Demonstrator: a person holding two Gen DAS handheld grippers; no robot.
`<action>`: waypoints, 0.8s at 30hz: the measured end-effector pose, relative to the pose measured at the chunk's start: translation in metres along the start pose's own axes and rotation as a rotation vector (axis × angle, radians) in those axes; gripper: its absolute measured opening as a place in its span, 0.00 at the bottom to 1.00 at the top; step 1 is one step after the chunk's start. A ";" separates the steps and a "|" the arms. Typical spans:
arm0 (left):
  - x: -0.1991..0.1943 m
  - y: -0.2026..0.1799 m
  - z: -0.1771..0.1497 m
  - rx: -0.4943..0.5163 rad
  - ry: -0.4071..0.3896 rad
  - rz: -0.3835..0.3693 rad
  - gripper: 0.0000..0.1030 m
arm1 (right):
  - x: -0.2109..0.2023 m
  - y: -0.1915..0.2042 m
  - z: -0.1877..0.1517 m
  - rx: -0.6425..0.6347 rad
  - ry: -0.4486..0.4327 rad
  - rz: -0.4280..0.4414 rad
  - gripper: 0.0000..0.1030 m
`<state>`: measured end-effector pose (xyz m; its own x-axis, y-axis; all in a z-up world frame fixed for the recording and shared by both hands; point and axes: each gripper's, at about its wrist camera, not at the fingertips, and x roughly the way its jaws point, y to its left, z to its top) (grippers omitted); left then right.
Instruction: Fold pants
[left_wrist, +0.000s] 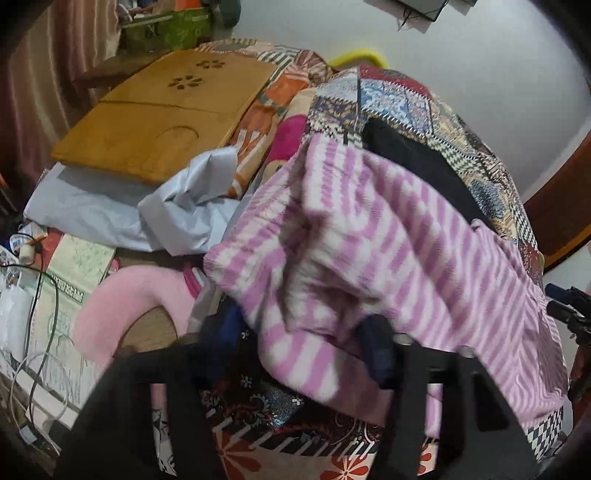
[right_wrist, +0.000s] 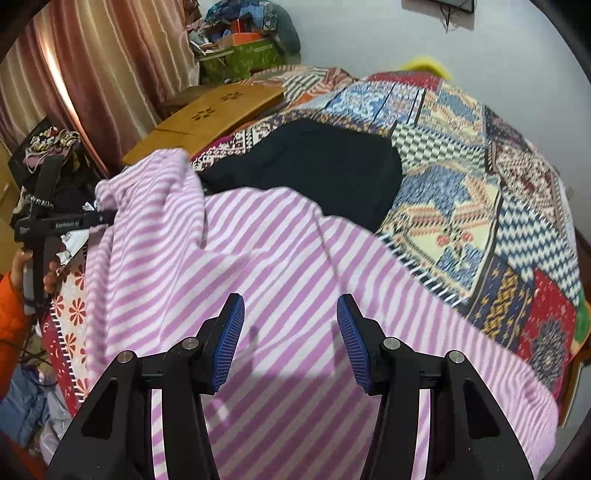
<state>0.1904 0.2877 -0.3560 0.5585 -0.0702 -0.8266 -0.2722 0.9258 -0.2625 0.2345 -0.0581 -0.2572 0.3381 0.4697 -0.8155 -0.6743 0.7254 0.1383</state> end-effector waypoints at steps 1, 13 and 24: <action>-0.004 -0.001 -0.001 0.004 -0.011 0.002 0.36 | 0.001 0.000 -0.001 0.005 0.002 0.000 0.47; -0.069 0.014 -0.051 -0.044 -0.049 0.000 0.20 | -0.008 0.013 -0.014 0.028 0.010 0.015 0.47; -0.091 0.033 -0.086 -0.079 -0.009 0.061 0.47 | -0.022 0.006 -0.024 0.089 -0.013 0.024 0.47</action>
<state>0.0630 0.2929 -0.3329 0.5458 -0.0113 -0.8378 -0.3667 0.8958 -0.2510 0.2071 -0.0766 -0.2522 0.3317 0.4936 -0.8040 -0.6216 0.7554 0.2073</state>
